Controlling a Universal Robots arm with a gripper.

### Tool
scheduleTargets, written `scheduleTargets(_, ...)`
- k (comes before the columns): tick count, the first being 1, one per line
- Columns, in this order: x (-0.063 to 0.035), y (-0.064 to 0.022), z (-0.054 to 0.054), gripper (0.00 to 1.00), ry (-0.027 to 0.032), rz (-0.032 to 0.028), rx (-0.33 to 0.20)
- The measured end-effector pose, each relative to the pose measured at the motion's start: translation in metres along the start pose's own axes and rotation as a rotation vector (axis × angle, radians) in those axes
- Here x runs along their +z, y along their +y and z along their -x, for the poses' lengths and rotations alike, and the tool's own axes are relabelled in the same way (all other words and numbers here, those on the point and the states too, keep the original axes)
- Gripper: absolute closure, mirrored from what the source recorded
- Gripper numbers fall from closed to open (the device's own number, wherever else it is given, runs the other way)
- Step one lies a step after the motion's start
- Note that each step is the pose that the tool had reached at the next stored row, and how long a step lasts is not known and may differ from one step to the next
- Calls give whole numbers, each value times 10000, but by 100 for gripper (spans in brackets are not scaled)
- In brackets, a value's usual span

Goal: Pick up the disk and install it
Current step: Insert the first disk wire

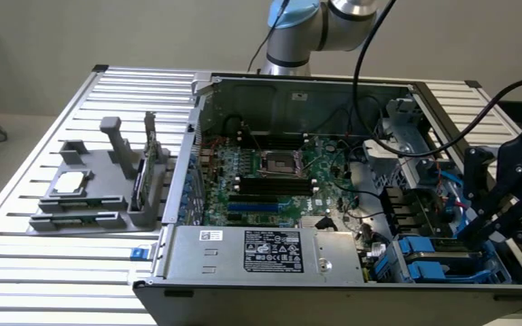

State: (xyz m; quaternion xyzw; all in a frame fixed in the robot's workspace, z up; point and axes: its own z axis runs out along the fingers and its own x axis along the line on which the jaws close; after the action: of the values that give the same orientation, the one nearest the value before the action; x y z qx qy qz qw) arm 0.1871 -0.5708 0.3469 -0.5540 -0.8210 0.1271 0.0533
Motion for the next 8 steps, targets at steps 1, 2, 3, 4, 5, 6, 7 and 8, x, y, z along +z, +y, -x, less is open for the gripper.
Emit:
scheduleTargets(1, 2, -8, -3, 84, 7, -1, 27)
scheduleTargets(2, 2, -11, -4, 84, 24, -6, 93)
scheduleTargets(3, 3, -12, -4, 84, 51, -10, 189)
scheduleTargets(4, 4, -13, -5, 84, 85, -16, 304)
scheduleTargets(5, 4, -13, -5, 84, 120, -23, 428)
scheduleTargets(6, 4, -13, -5, 84, 158, -31, 567)
scheduleTargets(7, 4, -13, -5, 84, 197, -39, 705)
scheduleTargets(8, 4, -13, -5, 84, 240, -48, 861)
